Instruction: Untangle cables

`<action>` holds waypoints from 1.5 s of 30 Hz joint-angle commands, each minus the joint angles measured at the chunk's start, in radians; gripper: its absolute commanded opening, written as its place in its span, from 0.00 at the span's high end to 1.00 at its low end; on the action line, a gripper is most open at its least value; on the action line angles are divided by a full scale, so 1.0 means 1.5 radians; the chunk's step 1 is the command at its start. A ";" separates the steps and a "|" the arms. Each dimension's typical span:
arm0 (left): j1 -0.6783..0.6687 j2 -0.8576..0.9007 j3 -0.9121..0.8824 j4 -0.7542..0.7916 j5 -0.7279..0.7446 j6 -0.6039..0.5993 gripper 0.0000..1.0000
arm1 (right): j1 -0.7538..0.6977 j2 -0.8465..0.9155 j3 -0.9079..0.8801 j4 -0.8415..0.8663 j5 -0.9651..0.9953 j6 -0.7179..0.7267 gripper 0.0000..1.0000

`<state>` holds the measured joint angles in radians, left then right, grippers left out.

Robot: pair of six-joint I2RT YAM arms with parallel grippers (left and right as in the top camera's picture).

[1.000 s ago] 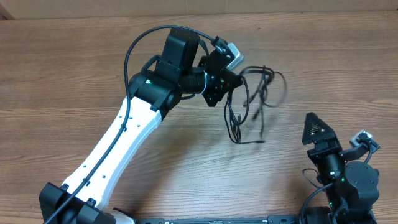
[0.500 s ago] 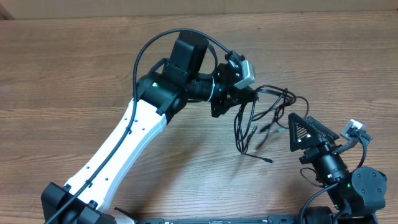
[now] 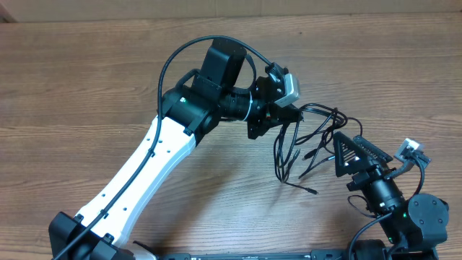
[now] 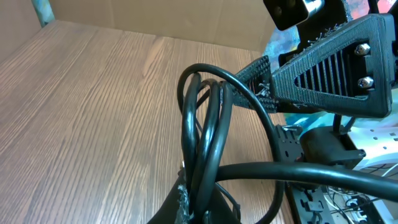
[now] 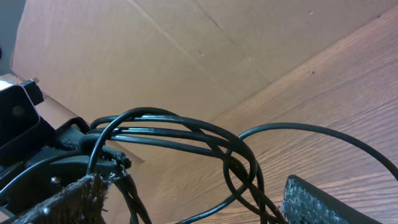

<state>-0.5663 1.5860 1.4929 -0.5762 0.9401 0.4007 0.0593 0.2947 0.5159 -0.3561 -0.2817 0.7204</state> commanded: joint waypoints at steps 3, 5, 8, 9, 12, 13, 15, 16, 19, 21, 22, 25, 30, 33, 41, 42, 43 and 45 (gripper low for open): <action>-0.003 -0.020 0.010 -0.007 0.024 0.015 0.96 | -0.002 0.000 0.005 0.004 -0.003 -0.013 0.10; -0.003 -0.020 0.010 -0.009 0.024 0.015 0.96 | -0.002 0.000 0.005 0.004 -0.003 -0.013 0.10; -0.003 -0.020 0.010 -0.009 0.024 0.015 0.96 | -0.002 0.000 0.005 0.004 -0.003 -0.013 0.10; -0.003 -0.020 0.010 -0.009 0.024 0.015 0.96 | -0.002 0.000 0.005 0.004 -0.003 -0.013 0.10; -0.003 -0.020 0.010 -0.009 0.024 0.015 0.96 | -0.002 0.000 0.005 0.001 0.000 -0.013 0.10; -0.003 -0.020 0.010 -0.009 0.024 0.015 0.96 | -0.002 0.000 0.005 0.001 0.000 -0.013 0.10; -0.003 -0.020 0.010 -0.009 0.024 0.015 0.96 | -0.002 0.000 0.005 0.001 0.000 -0.013 0.10; -0.003 -0.020 0.010 -0.009 0.024 0.015 0.96 | -0.002 0.000 0.005 0.001 0.000 -0.013 0.10; -0.003 -0.020 0.010 -0.012 0.024 0.014 0.96 | -0.002 0.000 0.005 0.001 0.000 -0.013 0.10; -0.003 -0.020 0.010 -0.017 0.024 0.015 0.96 | -0.002 0.000 0.005 -0.001 0.000 -0.013 0.10; -0.003 -0.020 0.010 -0.018 0.024 0.015 0.96 | -0.002 0.000 0.005 -0.001 0.000 -0.013 0.10; -0.003 -0.020 0.010 -0.025 0.014 0.015 0.96 | -0.002 0.000 0.005 -0.001 0.000 -0.013 0.10; -0.004 -0.020 0.010 -0.037 0.014 0.025 0.96 | -0.002 0.000 0.005 -0.001 0.000 -0.012 0.09; -0.008 -0.020 0.010 -0.048 0.014 0.052 0.96 | -0.002 0.000 0.005 -0.001 -0.001 -0.012 0.09; -0.012 -0.020 0.010 -0.067 0.005 0.068 0.96 | -0.002 0.000 0.005 -0.008 0.002 -0.012 0.09; -0.012 -0.020 0.010 -0.067 0.002 0.068 0.96 | -0.002 0.000 0.005 -0.008 0.005 -0.012 0.09; -0.012 -0.020 0.010 -0.067 0.000 0.068 0.96 | -0.002 0.000 0.005 -0.008 0.008 -0.013 0.09; -0.012 -0.020 0.010 -0.067 0.000 0.068 0.96 | -0.002 0.000 0.005 -0.009 0.007 -0.012 0.09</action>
<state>-0.5766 1.5860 1.4929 -0.6804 0.9314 0.4793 0.0597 0.2947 0.5159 -0.3702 -0.2806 0.7170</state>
